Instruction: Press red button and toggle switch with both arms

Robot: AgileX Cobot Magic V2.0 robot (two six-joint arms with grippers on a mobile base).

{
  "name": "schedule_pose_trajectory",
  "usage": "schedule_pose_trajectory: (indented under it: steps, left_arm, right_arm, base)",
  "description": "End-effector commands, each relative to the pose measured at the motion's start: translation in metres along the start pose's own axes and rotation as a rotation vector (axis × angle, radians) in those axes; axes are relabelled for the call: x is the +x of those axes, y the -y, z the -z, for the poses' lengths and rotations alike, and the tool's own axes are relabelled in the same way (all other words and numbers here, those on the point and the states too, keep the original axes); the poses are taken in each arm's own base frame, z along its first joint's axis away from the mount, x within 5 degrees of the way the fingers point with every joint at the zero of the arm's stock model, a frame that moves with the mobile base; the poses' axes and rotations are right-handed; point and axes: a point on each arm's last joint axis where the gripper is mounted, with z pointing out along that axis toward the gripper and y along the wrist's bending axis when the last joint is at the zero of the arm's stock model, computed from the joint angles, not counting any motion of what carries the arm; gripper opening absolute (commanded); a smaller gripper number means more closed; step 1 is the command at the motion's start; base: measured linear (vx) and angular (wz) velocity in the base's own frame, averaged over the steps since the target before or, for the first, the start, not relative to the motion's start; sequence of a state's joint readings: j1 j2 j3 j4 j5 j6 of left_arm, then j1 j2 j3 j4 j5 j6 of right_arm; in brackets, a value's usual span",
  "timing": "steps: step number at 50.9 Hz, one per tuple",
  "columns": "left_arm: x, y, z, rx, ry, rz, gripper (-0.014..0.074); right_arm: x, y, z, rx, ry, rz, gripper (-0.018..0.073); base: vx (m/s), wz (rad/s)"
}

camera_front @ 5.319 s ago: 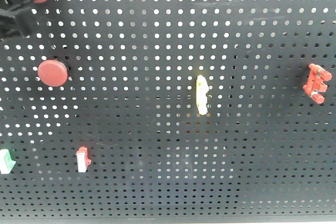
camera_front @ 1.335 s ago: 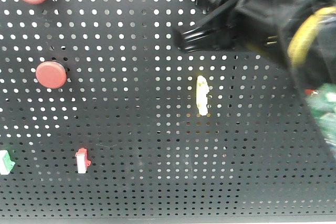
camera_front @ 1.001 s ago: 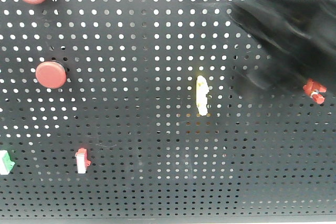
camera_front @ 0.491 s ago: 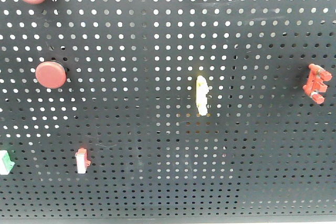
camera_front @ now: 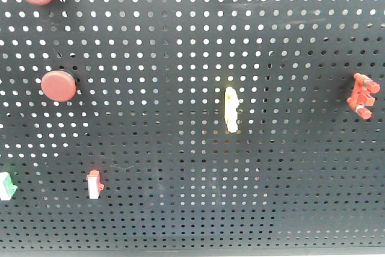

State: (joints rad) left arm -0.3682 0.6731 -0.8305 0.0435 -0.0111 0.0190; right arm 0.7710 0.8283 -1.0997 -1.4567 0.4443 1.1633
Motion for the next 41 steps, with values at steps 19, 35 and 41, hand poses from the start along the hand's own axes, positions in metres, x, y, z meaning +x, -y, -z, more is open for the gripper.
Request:
schedule_pose_trajectory:
  steps: [19,35,41]
  left_arm:
    - [0.145,-0.015,0.104,-0.343,-0.086,-0.071,0.0001]
    - [0.21,-0.007,0.133,-0.355,-0.197,-0.018,0.0001]
    - [0.214,-0.007,0.134,-0.355,-0.221,-0.012,0.0001]
  right_arm:
    - [-0.01,0.003,0.001,0.005,0.041,0.028,0.0]
    - [-0.009,0.003,0.001,0.003,0.039,0.024,0.0]
    - [-0.009,0.003,0.001,0.003,0.039,0.025,0.0]
  base:
    - [0.0,0.0]
    - [0.0,0.0]
    - [0.0,0.0]
